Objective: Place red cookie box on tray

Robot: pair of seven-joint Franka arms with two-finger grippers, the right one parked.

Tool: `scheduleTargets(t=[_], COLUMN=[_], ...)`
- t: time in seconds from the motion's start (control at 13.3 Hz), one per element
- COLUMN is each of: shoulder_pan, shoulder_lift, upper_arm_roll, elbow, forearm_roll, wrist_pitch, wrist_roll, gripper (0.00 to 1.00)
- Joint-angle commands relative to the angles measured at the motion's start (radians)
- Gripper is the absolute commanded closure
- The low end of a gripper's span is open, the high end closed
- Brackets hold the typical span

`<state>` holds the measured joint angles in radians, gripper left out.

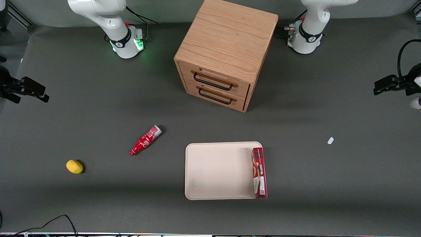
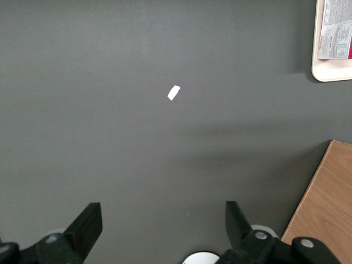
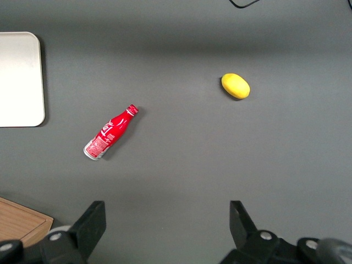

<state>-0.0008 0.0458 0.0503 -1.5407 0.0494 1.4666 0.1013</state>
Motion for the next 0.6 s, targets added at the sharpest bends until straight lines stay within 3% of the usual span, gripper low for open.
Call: scheduleTargets(t=[0.0, 0.53], shoulder_pan=[0.021, -0.011], shoulder_lift=[0.035, 0.035], upper_arm_roll=[-0.009, 0.022], elbow=[0.053, 0.067], forearm_roll=[-0.008, -0.013], wrist_pitch=[-0.02, -0.035], wrist_roll=[-0.002, -0.003], gripper=[0.0, 0.0])
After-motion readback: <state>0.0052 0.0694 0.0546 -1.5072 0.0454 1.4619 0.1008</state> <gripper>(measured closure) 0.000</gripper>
